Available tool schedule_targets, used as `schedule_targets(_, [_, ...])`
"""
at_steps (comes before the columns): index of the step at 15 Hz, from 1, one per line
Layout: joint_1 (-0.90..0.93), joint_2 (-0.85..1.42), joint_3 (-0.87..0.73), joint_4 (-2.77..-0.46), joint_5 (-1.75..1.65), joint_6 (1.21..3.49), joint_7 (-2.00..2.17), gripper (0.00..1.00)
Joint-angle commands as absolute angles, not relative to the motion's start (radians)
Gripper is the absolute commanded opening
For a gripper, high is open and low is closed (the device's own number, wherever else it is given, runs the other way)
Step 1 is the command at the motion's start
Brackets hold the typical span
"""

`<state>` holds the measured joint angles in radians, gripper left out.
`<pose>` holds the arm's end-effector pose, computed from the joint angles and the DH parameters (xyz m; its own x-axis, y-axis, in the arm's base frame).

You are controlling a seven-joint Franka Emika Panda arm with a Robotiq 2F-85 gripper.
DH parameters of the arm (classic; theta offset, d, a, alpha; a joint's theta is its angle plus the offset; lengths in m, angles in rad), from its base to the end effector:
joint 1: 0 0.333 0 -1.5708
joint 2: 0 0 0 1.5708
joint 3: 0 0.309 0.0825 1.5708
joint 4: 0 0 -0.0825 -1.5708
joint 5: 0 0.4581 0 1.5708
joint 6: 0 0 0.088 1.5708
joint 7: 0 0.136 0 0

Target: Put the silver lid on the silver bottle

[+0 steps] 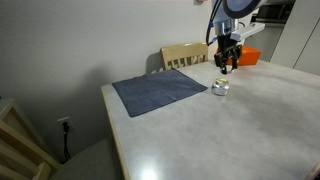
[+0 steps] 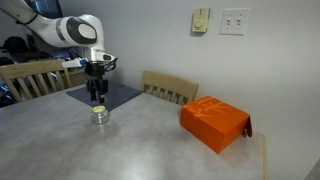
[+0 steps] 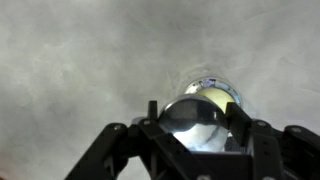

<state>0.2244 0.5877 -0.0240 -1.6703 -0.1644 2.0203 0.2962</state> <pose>0.6893 0.1266 0.1659 0.9816 -0.0237 -0.1895 0.0157 -0.9789 0.2038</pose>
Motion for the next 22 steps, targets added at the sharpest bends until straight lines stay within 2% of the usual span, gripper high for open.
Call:
schedule_targets(1, [0.216, 0.589, -0.014, -1.667, -0.17, 2.017, 0.3, 0.43])
schedule_targets(13, [0.123, 0.68, 0.071, -1.599, -0.061, 2.009, -0.022, 0.43])
schedule_targets(22, [0.148, 0.679, 0.07, -1.625, -0.061, 2.041, -0.001, 0.43])
